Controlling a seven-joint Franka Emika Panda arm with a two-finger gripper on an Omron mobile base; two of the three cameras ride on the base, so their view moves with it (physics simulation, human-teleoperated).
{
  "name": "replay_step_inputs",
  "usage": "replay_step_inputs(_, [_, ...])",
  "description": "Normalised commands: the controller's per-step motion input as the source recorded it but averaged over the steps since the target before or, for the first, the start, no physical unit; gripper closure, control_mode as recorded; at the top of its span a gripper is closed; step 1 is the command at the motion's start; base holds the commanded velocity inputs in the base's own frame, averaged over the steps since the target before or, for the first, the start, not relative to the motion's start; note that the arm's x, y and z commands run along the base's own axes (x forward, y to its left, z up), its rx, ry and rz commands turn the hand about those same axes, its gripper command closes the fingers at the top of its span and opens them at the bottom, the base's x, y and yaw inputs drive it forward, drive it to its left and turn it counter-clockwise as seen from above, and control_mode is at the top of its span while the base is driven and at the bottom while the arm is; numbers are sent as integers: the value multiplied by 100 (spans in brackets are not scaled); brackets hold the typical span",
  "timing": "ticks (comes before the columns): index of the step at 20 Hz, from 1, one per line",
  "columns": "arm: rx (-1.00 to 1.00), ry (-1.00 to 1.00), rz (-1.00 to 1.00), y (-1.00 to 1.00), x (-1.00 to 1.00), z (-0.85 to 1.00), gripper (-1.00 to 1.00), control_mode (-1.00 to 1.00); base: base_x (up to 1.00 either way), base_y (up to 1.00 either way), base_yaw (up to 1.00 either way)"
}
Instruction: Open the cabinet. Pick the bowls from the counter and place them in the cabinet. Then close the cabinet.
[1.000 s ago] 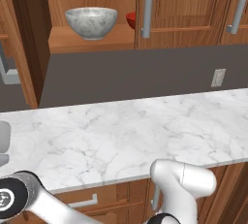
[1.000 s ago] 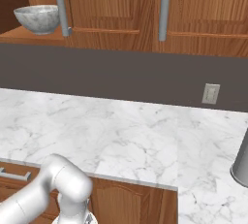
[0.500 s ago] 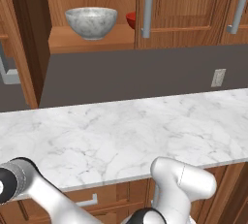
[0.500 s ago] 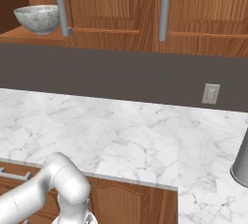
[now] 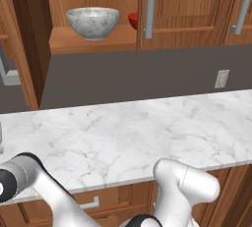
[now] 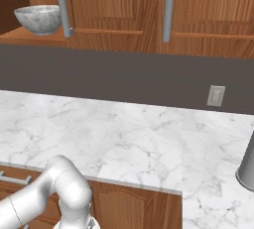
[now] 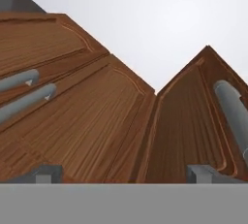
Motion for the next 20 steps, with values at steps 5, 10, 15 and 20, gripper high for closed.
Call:
replay_step_inputs(5, [1,-16,-6,-36,0,1,-100,-100,0,0,0])
replay_step_inputs(10, [9,-6,-5,-39,0,22,-100,-100,0,0,0])
replay_step_inputs(15, [13,0,-8,-26,0,54,-100,-100,0,0,0])
replay_step_inputs(20, [16,0,-7,-41,-4,27,-100,-100,0,0,0])
